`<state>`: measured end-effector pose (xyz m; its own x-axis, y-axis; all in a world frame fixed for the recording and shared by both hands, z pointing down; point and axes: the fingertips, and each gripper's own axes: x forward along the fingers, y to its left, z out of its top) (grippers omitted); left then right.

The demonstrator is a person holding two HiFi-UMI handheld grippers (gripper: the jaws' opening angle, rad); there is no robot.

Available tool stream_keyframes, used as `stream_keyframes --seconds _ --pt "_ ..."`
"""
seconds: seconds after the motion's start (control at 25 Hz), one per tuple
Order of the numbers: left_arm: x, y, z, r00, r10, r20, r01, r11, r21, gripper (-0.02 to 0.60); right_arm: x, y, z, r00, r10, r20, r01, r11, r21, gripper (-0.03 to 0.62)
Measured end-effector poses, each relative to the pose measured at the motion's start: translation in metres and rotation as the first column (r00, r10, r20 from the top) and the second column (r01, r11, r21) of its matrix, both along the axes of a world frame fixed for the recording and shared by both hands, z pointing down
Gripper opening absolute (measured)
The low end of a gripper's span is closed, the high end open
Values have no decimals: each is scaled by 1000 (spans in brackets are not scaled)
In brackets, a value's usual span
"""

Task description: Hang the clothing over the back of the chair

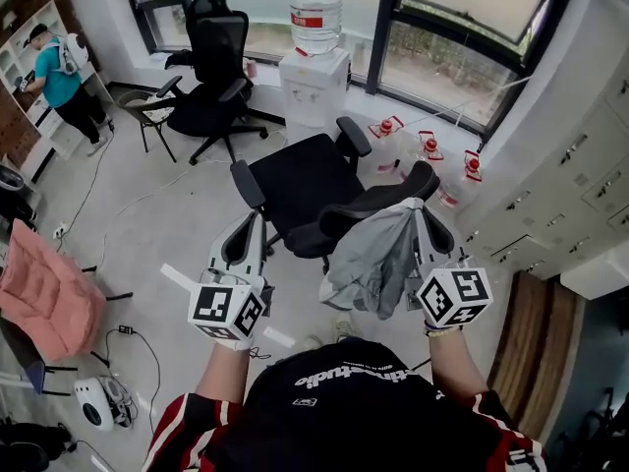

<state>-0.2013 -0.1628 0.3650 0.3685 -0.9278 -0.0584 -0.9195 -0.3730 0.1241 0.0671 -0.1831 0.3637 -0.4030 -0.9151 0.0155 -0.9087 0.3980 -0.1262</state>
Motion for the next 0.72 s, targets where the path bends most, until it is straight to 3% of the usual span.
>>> stream_keyframes --seconds 0.72 --pt "25 -99 -5 1000 0 15 0 1000 -7 25 -3 -112 -1 997 -82 7 82 997 -8 20"
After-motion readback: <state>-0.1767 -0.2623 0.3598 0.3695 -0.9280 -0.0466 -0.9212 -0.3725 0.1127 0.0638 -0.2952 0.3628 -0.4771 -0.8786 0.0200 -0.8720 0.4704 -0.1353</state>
